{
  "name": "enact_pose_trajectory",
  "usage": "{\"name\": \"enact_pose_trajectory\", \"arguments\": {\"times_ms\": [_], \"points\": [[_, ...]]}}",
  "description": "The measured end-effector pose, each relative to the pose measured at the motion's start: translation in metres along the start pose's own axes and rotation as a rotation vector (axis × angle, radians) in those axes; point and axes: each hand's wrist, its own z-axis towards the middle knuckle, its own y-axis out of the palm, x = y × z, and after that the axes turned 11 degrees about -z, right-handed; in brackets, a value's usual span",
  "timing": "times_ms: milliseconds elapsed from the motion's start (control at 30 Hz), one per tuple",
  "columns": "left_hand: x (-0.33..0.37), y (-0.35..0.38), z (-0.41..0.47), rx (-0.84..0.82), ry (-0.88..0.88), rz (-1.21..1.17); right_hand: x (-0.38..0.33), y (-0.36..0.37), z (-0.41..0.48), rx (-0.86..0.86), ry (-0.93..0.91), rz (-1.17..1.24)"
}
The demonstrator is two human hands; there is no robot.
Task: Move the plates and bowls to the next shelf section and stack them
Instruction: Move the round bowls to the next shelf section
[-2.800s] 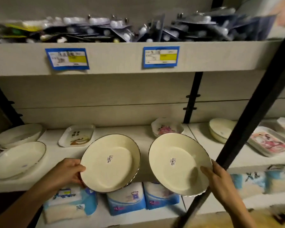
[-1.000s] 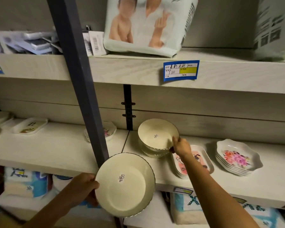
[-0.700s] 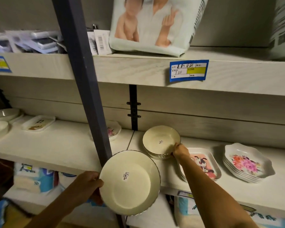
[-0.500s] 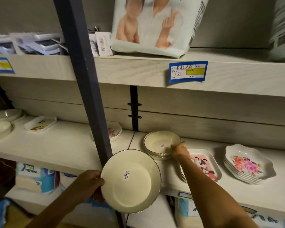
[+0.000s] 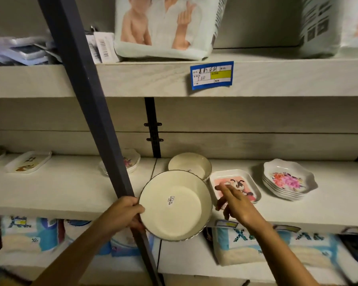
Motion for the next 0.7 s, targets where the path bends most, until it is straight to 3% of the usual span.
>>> {"name": "enact_pose_trajectory", "arguments": {"times_ms": [133, 367, 533, 700], "points": [[0.004, 0.012, 0.009, -0.086, 0.029, 0.02, 0.002, 0.004, -0.041, -0.041, 0.016, 0.007], [0.005, 0.031, 0.02, -0.18, 0.067, -0.036, 0.016, 0.015, -0.051, 0.098, 0.044, -0.041], [0.021, 0.032, 0.024, -0.188, 0.085, -0.267, 0.007, -0.01, -0.004, 0.154, 0.116, -0.012], [0.035, 0.031, 0.035, -0.186, 0.122, -0.327, -0.005, -0.009, 0.067, 0.178, 0.155, -0.023]]}}
